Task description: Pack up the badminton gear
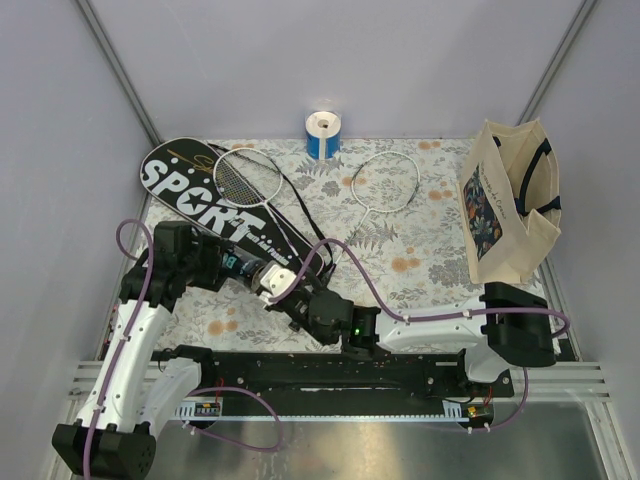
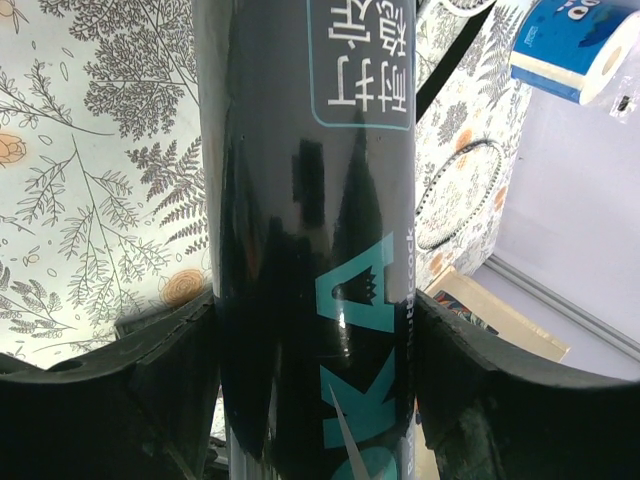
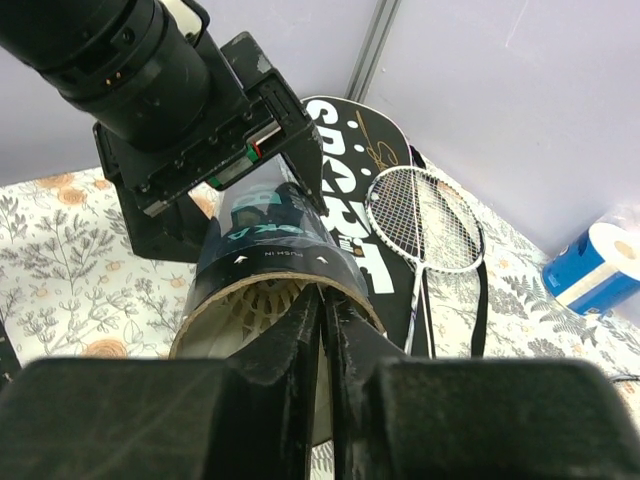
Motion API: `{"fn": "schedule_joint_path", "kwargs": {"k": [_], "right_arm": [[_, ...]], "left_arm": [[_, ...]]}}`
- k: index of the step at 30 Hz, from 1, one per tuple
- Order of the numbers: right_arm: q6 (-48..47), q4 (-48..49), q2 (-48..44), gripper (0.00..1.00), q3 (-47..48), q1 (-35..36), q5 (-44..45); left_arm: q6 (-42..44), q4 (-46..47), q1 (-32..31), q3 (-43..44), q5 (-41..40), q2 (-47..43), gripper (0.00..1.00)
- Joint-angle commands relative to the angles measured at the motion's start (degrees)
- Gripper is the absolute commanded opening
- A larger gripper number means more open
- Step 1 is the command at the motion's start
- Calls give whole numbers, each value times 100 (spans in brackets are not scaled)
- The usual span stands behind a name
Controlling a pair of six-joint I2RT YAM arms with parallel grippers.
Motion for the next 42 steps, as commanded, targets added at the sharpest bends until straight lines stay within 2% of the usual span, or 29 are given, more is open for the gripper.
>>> {"fn": "schedule_joint_path", "kwargs": {"k": [1,4,7,12,14,19,25,29,34,37,42], "right_arm": [[68,-18,-424,18,-285,-6,-86],[279,-298,-916,28,-558,-15,-323],[691,-685,-1426,47,-751,-15,-561],[1219,-1335,-2120,54,-1006,-6,-947],[1587,-1660,-2384,55,-1094,-15,-983],[2913,-2644,-3088,55,-1279,-6,78],[3985,-3980,-3457,48,-1604,-356,933],[4839,-5026,-3651,48,-1823,-1103,749],[5455,-6107,-3572,47,-2043,-2148,336],[5745,-6259,-3502,47,-2298,-2633,-182],[5966,-5890,-3055,46,-2544,-2862,-578]], "left_arm": [[73,187,-95,181,485,-203,15],[100,187,-86,207,319,-247,15],[117,187,-95,233,248,-247,15],[161,231,-95,181,204,-247,15],[196,266,-95,154,160,-238,15],[346,179,-95,154,-295,-335,15],[425,170,-95,58,-587,-537,15],[530,161,-86,-47,-657,-660,15],[688,108,-95,-241,-728,-844,15],[811,38,-95,-294,-842,-924,15],[882,-6,-95,-346,-1009,-1064,15]]}}
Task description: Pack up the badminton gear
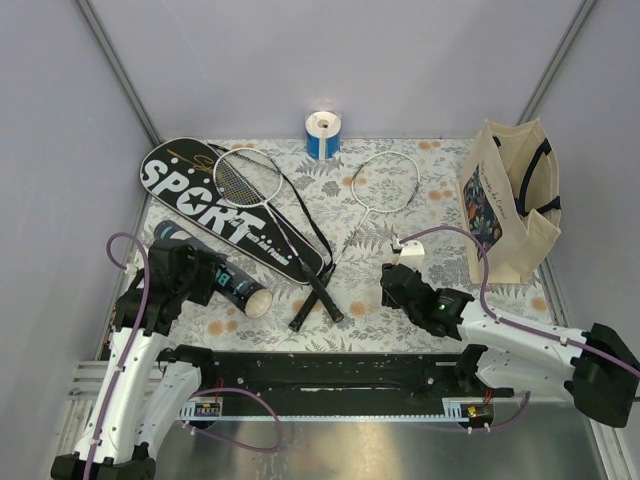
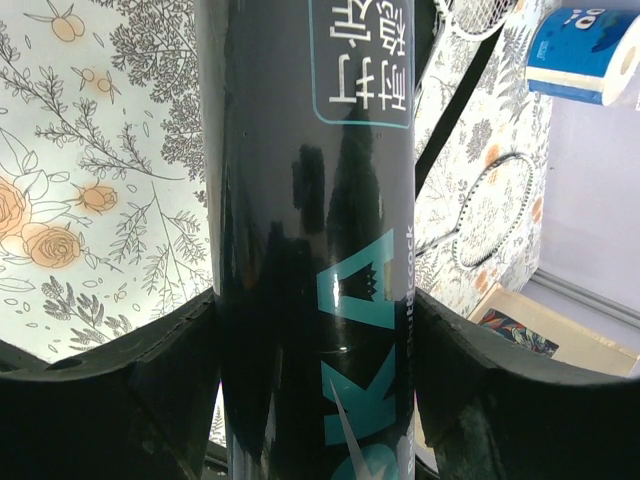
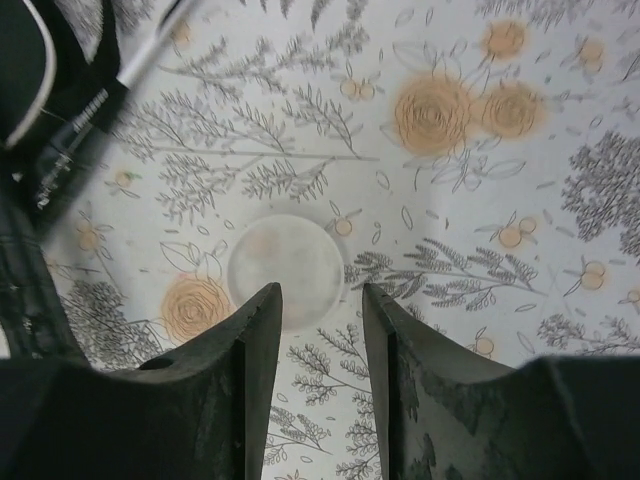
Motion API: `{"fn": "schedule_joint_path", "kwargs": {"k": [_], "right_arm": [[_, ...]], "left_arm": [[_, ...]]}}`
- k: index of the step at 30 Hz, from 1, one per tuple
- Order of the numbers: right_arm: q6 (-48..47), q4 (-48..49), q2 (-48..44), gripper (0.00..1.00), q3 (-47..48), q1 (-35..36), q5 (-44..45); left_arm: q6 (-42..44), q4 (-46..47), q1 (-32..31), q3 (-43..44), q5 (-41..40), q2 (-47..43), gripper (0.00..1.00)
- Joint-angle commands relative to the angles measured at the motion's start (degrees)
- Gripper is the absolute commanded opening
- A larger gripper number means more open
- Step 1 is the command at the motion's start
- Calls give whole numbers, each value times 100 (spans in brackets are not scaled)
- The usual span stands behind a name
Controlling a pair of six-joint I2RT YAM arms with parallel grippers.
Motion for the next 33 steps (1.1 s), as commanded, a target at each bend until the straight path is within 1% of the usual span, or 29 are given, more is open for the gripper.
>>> {"fn": "schedule_joint_path", "kwargs": {"k": [1,7,11,15,18,20,25,33], "right_arm": [[473,158,467,46,-112,-183,-565],[605,282,1390,45,55,-306,-619],[640,440,1760,43,90,-332,-654],[658,440,1962,38,99,-359,-557],[649,440,1980,31,64,-394,-540],[605,440,1945,24,64,-394,-522],[395,282,1568,1,99,-394,-329],[-203,141,374,0,248,-394,-109]], "left_arm": [[185,324,-8,7,-338,-179,16],[220,306,-8,-10,-294,-171,16],[229,289,-8,-10,-329,-188,16],[229,271,-8,25,-347,-162,16],[229,280,-8,51,-347,-135,16],[220,280,-8,43,-338,-127,16],[202,227,1,104,-303,-100,16],[124,139,-8,210,-75,102,16]]}}
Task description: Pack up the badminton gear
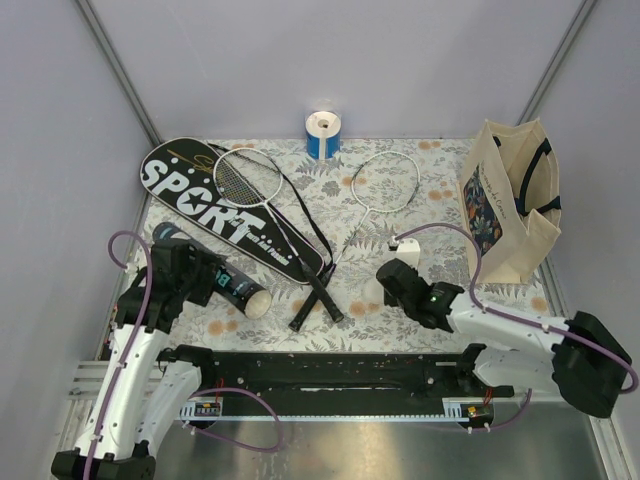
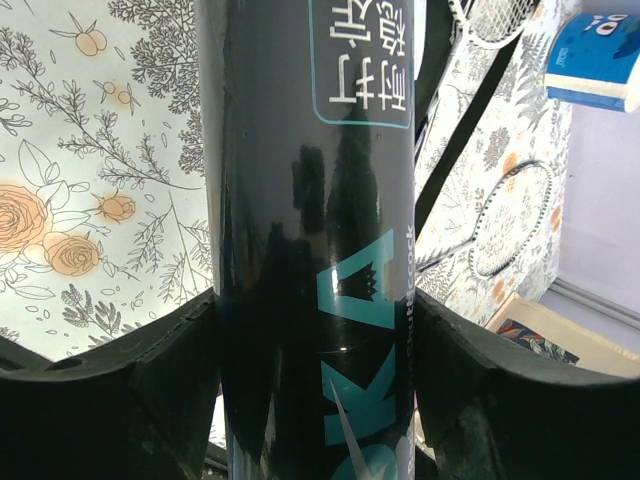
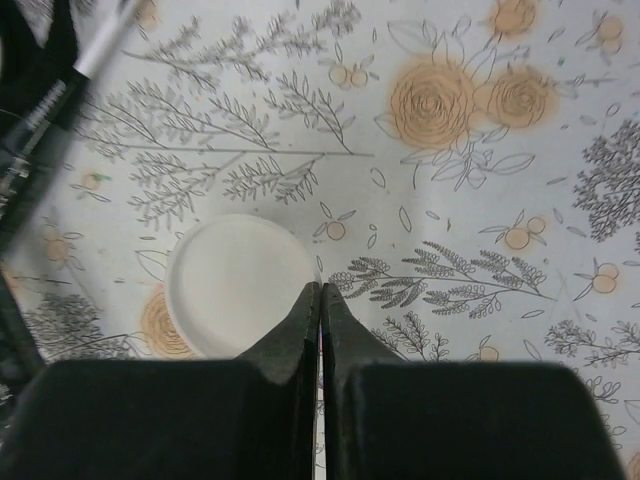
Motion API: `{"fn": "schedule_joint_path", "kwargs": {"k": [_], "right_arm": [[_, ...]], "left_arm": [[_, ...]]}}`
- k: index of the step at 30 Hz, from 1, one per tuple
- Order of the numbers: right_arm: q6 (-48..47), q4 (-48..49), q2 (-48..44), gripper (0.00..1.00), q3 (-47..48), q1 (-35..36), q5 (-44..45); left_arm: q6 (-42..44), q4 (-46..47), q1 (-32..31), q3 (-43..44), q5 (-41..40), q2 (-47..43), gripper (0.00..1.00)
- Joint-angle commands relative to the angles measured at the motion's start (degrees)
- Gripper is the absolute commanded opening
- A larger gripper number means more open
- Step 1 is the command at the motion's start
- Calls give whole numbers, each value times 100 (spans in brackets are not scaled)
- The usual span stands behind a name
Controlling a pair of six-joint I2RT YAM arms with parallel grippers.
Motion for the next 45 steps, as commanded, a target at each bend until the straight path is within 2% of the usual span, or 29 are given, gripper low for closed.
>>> {"fn": "schedule_joint_path", "kwargs": {"k": [1,4,8,14,19,26,33,45], "right_arm": [[-420,34,-751,0,257,-33,363],[-639,218,-1321,0,319,-33,215],[-965,1052,-1911,0,275,19,-541],[-1342,2721,-2001,0,-129,624,-718],[-2106,3540,-1483,0,247,1933,-25],[-3389,4795,-332,0,898,3006,494],[-4287,5597,407,0,1241,3324,662],[-4744,5633,1084,0,1707,3552,917]], "left_arm": [[-34,159,-8,251,135,67,16],[-87,159,-8,269,214,137,16],[-183,159,-8,286,346,251,16],[-245,159,-7,243,566,383,15],[-289,159,-8,216,619,436,15],[-333,150,1,207,979,673,15],[-377,159,-8,181,1401,788,15],[-403,27,-8,313,1164,814,15]]}}
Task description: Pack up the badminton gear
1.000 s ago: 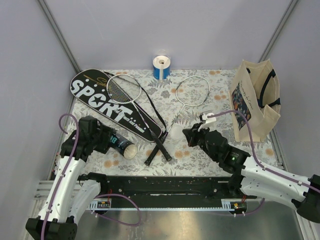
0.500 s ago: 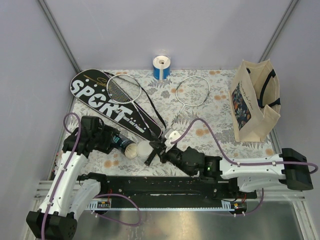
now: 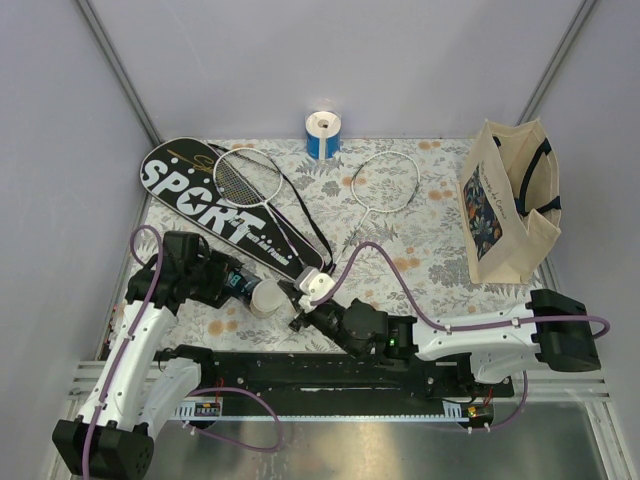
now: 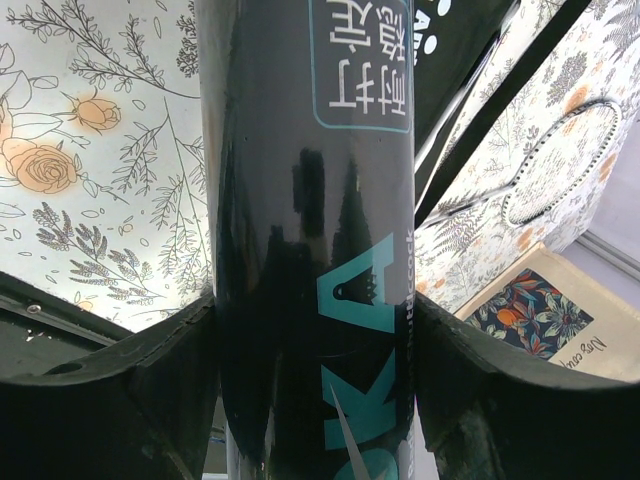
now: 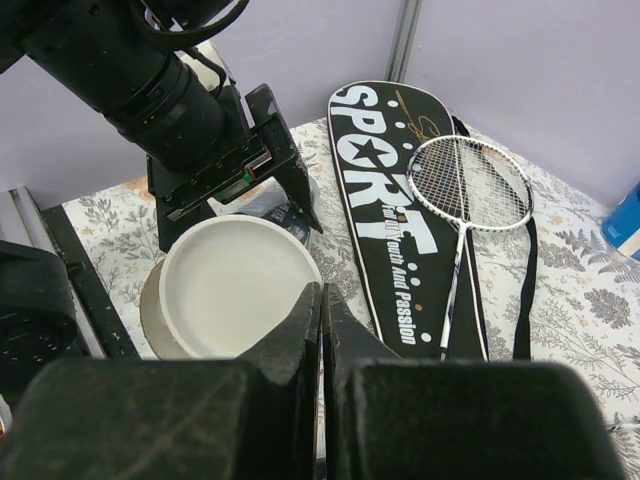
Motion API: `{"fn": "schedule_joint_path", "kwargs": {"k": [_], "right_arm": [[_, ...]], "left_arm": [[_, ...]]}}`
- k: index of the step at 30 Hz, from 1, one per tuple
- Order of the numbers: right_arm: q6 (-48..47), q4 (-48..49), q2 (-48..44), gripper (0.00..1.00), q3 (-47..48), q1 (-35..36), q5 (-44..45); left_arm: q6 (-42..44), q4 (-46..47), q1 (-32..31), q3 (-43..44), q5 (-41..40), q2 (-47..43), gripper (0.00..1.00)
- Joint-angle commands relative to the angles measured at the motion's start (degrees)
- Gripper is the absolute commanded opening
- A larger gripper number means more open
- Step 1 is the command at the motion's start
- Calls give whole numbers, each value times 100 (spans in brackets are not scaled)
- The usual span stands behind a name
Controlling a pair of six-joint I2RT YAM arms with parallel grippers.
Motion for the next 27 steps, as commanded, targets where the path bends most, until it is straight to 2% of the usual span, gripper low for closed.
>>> {"fn": "schedule_joint_path", "kwargs": {"k": [1,12,19,25,27], "right_arm": [[-272,337,179,0,282,128,318],[-290,486,373,0,229,303,643],[-615,767,662,0,431,339,986],[-589,732,760,0,520,365,942],[-528,715,742,6,502,383,1056]], "left_arm": [[-51,150,-3,339,-47,-6,15],[-51,167,-3,410,-38,12,16],[-78,167,-3,374,-12,3,16],[-87,150,5,366,-3,-6,16],[-87,167,5,365,-3,-6,16]]}}
